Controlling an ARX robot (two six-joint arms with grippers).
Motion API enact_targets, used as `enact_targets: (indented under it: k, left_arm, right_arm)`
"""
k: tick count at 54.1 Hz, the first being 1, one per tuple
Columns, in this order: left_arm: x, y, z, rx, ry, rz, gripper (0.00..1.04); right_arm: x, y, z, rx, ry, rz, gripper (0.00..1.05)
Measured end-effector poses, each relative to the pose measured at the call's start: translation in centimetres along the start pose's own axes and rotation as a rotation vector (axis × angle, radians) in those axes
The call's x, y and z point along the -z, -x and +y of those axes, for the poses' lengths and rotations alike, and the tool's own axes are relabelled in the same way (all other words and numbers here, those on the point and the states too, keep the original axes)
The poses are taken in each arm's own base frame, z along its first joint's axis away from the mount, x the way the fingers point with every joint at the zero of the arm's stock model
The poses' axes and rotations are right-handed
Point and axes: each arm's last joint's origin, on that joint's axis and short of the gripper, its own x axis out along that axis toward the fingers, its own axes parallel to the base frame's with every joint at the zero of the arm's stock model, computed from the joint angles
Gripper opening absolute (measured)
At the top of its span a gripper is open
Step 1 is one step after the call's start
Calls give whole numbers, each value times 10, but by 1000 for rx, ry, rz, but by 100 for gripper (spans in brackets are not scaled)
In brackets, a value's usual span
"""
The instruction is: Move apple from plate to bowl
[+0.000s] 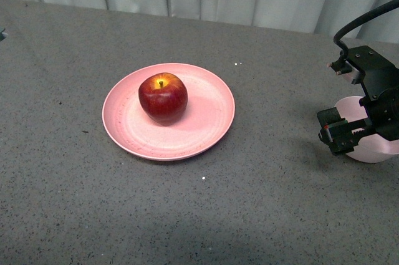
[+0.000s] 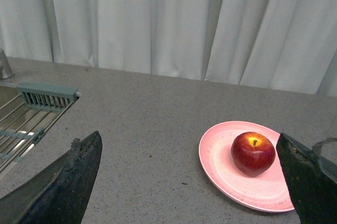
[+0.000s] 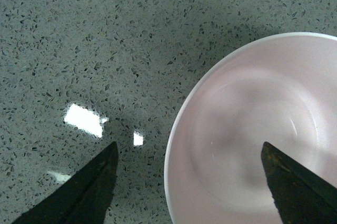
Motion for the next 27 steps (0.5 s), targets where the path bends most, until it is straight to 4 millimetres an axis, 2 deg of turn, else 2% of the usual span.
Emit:
enact_targets:
  k: [12, 23, 27]
  left_arm:
    - [0, 0, 0, 0, 0, 0, 98]
    - [0, 0, 0, 0, 0, 0, 98]
    - [0, 0, 0, 0, 0, 0, 98]
  right_arm:
    - [-3, -3, -1, 10, -3, 17, 46]
    - [-4, -3, -1, 7, -3, 30, 6]
    - [-5, -2, -1, 10, 1, 29, 1]
